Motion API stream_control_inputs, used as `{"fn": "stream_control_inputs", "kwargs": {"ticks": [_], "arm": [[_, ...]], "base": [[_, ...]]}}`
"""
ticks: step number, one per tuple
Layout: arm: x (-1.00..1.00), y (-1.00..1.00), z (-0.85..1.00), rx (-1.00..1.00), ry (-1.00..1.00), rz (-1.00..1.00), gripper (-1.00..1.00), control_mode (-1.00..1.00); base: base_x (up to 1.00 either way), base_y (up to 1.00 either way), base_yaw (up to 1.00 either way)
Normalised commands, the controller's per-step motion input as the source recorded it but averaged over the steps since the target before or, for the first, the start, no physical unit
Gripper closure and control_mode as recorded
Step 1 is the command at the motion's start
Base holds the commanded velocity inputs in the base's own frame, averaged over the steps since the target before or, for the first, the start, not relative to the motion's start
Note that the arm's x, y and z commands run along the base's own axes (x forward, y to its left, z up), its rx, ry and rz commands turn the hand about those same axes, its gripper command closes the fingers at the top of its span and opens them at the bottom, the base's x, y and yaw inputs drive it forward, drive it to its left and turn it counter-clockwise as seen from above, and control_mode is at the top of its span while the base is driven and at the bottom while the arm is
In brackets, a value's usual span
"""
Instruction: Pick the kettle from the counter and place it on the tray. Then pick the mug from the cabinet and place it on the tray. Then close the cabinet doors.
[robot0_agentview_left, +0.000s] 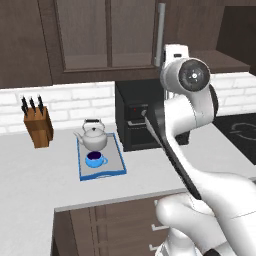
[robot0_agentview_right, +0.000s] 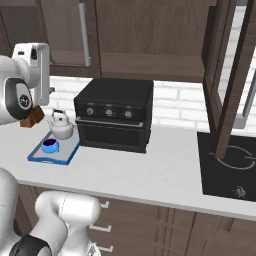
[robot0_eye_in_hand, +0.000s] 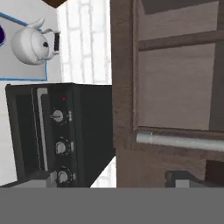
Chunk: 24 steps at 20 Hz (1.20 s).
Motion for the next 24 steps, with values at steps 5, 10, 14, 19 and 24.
{"fn": "stream_control_inputs", "kwargs": {"ticks": [5,10,14,19,24], "arm": [[-0.69,-0.18,0.07,0.44,0.01,-0.53,-1.00,-1.00],[-0.46,-0.09,0.00,0.19,-0.08,-0.36,-1.00,-1.00],[-0.55,-0.08,0.02,0.00,-0.25,-0.02,-1.00,-1.00],[-0.51,-0.20,0.01,0.00,-0.15,0.00,-1.00,-1.00],[-0.49,-0.22,0.00,0.00,-0.07,0.00,-1.00,-1.00]], "base": [[0.00,0.00,0.00],[0.00,0.00,0.00],[0.00,0.00,0.00],[0.00,0.00,0.00],[0.00,0.00,0.00]]}}
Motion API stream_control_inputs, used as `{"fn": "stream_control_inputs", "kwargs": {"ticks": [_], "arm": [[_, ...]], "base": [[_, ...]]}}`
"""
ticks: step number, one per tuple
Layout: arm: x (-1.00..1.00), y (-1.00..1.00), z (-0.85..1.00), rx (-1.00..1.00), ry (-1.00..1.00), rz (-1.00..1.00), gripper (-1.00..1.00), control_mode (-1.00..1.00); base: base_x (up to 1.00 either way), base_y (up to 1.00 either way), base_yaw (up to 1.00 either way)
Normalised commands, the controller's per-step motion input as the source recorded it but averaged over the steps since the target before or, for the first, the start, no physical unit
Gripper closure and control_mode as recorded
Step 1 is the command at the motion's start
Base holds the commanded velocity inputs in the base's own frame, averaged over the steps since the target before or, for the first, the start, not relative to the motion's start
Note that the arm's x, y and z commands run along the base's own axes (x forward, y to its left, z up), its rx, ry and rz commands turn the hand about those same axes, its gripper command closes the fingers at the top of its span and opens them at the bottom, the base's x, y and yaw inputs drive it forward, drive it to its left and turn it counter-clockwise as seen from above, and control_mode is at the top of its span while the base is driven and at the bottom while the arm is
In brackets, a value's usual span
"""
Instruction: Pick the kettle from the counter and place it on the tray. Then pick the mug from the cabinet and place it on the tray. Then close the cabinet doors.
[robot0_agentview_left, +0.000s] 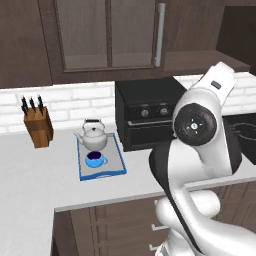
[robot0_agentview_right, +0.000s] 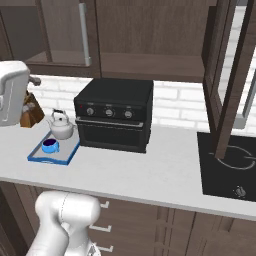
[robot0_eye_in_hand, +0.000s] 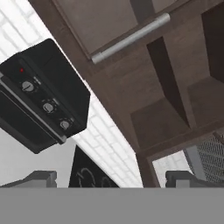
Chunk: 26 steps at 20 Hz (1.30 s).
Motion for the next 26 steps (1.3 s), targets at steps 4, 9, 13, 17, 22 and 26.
{"fn": "stream_control_inputs", "kwargs": {"ticks": [4,9,13,17,22,26], "arm": [[-0.36,-0.33,0.00,0.00,-0.01,0.00,-1.00,-1.00],[-0.35,-0.62,0.00,-0.02,0.00,0.00,-1.00,-1.00],[-0.18,-0.87,0.00,0.00,0.02,0.03,-1.00,-1.00],[-0.01,-0.95,0.00,0.00,0.04,0.03,-1.00,-1.00],[0.03,-0.86,-0.02,-0.03,0.13,-0.13,-1.00,-1.00],[0.00,-0.95,-0.03,-0.01,0.27,-0.36,-1.00,-1.00]], "base": [[0.00,0.00,0.00],[0.00,0.00,0.00],[0.00,0.00,0.00],[0.00,0.00,0.00],[0.00,0.00,0.00],[0.00,0.00,0.00]]}}
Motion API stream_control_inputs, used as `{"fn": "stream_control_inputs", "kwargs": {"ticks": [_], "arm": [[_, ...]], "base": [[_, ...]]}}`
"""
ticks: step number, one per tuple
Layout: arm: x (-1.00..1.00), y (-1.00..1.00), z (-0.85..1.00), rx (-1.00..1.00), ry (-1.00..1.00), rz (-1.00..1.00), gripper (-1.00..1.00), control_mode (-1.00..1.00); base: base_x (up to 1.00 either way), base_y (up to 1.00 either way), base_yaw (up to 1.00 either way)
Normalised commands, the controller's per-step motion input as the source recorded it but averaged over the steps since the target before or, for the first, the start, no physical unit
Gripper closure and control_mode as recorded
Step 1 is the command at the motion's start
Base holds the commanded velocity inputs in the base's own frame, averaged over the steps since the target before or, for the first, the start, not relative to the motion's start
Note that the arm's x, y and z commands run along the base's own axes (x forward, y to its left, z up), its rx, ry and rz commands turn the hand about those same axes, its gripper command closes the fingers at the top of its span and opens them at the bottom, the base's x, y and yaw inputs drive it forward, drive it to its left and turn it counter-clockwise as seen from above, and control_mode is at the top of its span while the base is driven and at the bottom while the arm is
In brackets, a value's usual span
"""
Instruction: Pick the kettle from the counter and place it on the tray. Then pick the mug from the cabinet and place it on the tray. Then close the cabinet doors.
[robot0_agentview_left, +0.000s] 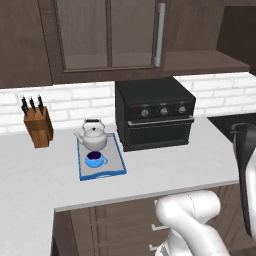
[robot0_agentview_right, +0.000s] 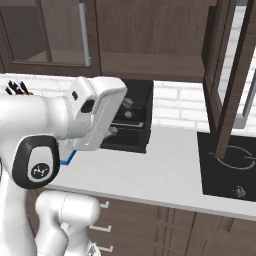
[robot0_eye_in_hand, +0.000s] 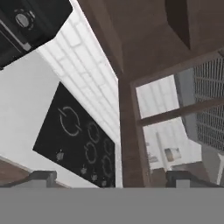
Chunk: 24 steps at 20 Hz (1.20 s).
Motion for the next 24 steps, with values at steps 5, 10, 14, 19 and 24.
{"fn": "stream_control_inputs", "kwargs": {"ticks": [5,10,14,19,24], "arm": [[-0.22,-0.88,0.00,-0.01,0.32,-0.30,-1.00,-1.00],[-0.44,-0.81,-0.03,-0.09,0.06,-0.12,-1.00,-1.00],[-0.13,-0.85,0.00,-0.11,0.06,-0.06,-1.00,-1.00],[-0.10,-0.72,0.00,-0.18,0.01,0.00,-1.00,-1.00],[-0.24,-0.50,-0.05,-0.20,0.00,0.00,-1.00,-1.00]], "base": [[0.00,0.00,0.00],[0.00,0.00,0.00],[0.00,0.00,0.00],[0.00,0.00,0.00],[0.00,0.00,0.00]]}}
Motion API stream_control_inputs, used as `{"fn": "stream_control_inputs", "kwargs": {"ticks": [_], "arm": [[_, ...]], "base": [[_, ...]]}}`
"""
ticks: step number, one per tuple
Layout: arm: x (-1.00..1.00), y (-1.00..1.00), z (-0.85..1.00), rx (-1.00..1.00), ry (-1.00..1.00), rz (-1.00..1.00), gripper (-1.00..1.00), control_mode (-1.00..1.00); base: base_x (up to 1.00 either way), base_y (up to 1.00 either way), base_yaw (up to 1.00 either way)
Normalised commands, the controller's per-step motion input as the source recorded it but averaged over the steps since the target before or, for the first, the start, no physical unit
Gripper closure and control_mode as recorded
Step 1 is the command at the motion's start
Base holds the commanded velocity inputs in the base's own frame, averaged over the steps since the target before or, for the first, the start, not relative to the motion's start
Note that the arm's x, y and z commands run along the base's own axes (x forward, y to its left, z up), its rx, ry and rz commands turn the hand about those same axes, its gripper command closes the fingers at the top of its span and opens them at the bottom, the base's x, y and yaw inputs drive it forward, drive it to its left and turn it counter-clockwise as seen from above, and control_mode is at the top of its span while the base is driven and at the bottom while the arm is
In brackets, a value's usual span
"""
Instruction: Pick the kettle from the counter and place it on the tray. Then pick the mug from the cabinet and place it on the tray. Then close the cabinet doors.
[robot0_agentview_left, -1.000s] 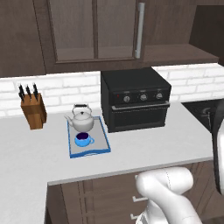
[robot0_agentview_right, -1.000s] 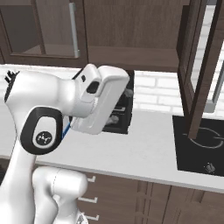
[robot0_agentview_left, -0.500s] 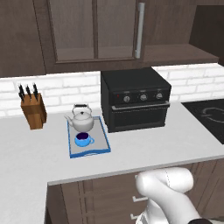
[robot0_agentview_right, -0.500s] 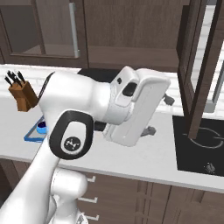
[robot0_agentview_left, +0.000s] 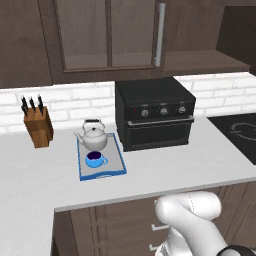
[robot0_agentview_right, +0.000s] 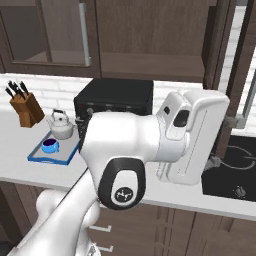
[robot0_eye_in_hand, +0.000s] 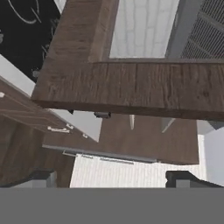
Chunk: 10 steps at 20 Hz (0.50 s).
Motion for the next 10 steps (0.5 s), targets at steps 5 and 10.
{"fn": "stream_control_inputs", "kwargs": {"ticks": [5,10], "arm": [[-0.10,-0.53,0.00,-0.12,0.04,-0.01,-1.00,-1.00],[0.25,-0.58,0.00,-0.09,0.11,0.06,-1.00,-1.00]], "base": [[0.00,0.00,0.00],[0.00,0.00,0.00]]}}
